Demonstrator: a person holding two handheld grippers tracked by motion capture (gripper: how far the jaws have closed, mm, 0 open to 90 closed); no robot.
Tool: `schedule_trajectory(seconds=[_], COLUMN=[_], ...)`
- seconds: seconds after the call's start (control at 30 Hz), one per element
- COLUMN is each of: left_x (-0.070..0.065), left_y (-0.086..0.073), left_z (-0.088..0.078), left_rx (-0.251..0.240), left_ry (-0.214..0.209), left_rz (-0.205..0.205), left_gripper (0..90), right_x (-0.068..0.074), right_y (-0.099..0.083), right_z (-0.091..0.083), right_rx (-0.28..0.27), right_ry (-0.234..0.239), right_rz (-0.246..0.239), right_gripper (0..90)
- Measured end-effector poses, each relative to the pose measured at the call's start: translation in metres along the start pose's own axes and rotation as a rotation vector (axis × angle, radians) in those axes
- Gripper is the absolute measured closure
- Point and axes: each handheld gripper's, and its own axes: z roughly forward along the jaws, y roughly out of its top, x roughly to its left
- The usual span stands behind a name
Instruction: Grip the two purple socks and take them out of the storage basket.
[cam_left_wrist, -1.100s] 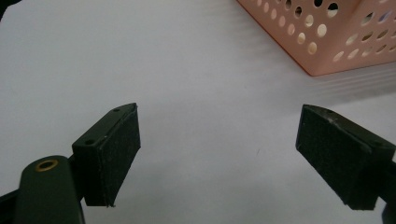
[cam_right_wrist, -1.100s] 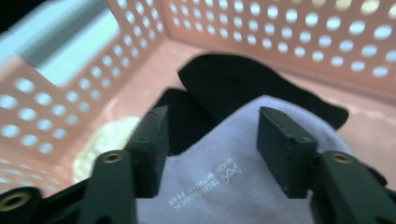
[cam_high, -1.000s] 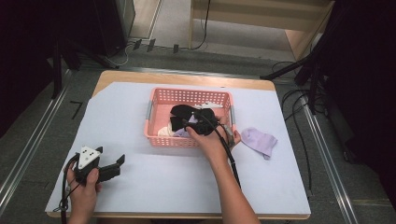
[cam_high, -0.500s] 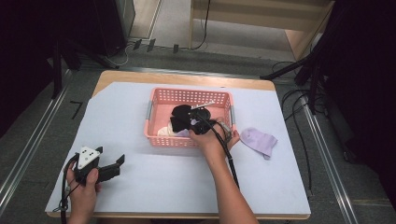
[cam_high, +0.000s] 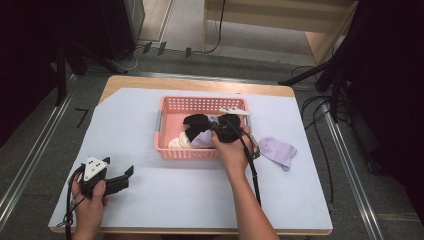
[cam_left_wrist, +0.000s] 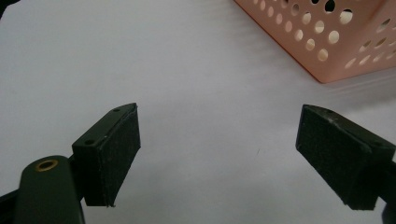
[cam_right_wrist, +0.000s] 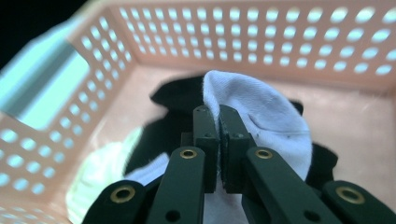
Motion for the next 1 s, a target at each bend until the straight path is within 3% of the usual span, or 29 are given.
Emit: schedule_trajectory(seconds=[0.1,0.23,0.47,0.57,0.6,0.63,0.73,0.9,1.0], left_x=[0.0,0.0,0.0,0.0,0.0,0.0,0.0,0.0,0.0], left_y=[0.0,0.0,0.0,0.0,0.0,0.0,0.0,0.0,0.0], left_z=[0.0,0.0,0.0,0.0,0.0,0.0,0.0,0.0,0.0], left_rx=[0.0,-0.001,-0.001,0.003,0.003,0.003,0.003,-0.001,-0.003], left_ry=[0.001,0.001,0.0,-0.001,-0.001,-0.001,-0.001,0.001,0.002], left_rz=[0.004,0.002,-0.002,-0.001,-0.001,-0.002,-0.001,0.0,-0.001], left_gripper=[14.7,14.7,14.7,14.7,14.7,14.7,14.7,14.7,14.7], right_x=[0.0,0.006,0.009,0.009,0.009,0.006,0.002,0.001,-0.003], right_y=[0.0,0.0,0.004,0.006,0.006,0.007,0.01,0.013,0.015], right_z=[-0.007,-0.008,-0.017,-0.021,-0.021,-0.023,-0.028,-0.036,-0.041], right_rx=[-0.069,-0.081,-0.199,-0.294,-0.294,-0.37,-0.447,-0.526,-0.556], right_ry=[0.044,0.091,0.09,0.089,0.089,0.1,0.113,0.106,0.099], right_rz=[0.005,-0.025,-0.048,-0.099,-0.099,-0.118,-0.124,-0.166,-0.162], right_gripper=[87.9,86.8,88.2,88.1,88.1,88.1,88.1,88.1,88.1])
